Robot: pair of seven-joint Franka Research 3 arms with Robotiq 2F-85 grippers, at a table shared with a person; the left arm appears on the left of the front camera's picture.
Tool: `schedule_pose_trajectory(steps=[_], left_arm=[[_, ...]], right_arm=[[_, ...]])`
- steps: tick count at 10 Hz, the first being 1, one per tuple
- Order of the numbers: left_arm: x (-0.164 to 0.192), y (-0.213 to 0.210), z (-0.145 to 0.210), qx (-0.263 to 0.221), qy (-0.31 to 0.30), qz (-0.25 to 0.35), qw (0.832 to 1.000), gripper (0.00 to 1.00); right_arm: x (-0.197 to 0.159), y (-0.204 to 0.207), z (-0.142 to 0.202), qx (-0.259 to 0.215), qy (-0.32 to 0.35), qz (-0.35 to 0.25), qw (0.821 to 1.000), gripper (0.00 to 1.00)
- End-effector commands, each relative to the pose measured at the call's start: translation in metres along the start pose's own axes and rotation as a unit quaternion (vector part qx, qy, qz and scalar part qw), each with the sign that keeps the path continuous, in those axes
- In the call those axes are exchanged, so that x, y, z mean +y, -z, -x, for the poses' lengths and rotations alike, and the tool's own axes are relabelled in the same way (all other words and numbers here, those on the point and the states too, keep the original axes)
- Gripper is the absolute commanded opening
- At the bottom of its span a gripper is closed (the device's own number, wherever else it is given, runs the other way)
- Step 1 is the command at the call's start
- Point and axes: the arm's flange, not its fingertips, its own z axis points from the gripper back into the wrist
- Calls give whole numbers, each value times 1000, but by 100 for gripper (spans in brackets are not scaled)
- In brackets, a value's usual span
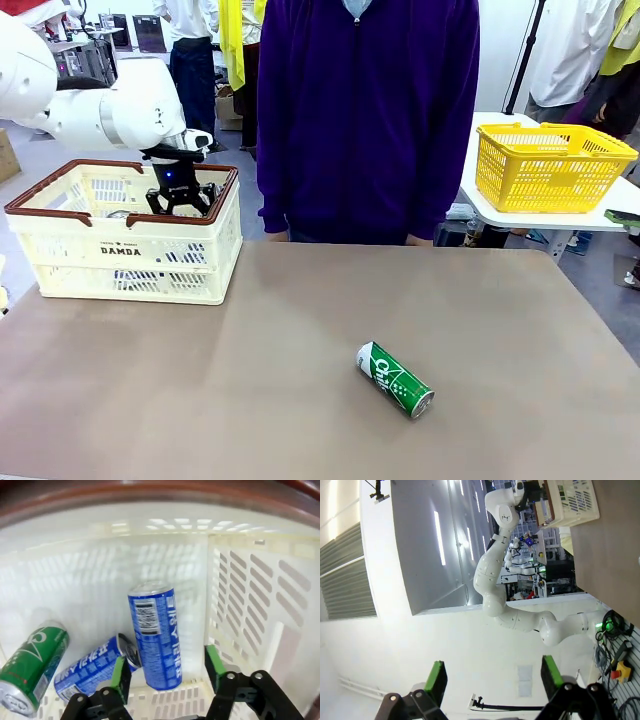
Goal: Place the drinks into the Shopping basket.
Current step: Pick up one drink and place it into the Shopping basket.
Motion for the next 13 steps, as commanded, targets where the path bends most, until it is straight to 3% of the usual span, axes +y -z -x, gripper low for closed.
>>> schedule_pose_trajectory(steps=[1,5,6,7,8,9,10,11,12,13], left_arm=[[0,-11,3,-10,1,-10,1000,100],[11,-30,6,-14,7,15,1000,100],[21,-54,7,-22,13,35,999,100],[45,-105,8,-26,26,75,997,100],[64,-142,14,-3,40,119,992,100],[83,-180,33,37,83,212,973,100],[101,-205,58,48,76,297,951,100],[123,-218,85,37,49,359,931,100],[153,-221,119,21,44,435,899,100],[181,-216,154,-19,26,469,882,100]], right_arm=[[4,-2,2,6,7,5,1000,100],[4,-2,2,6,7,5,1000,100],[4,-2,2,6,7,5,1000,100],[4,-2,2,6,7,5,1000,100],[4,-2,2,6,7,5,1000,100],[4,-2,2,6,7,5,1000,100],[4,-2,2,6,7,5,1000,100],[4,-2,2,6,7,5,1000,100],[4,-2,2,6,7,5,1000,100],[4,-2,2,6,7,5,1000,100]])
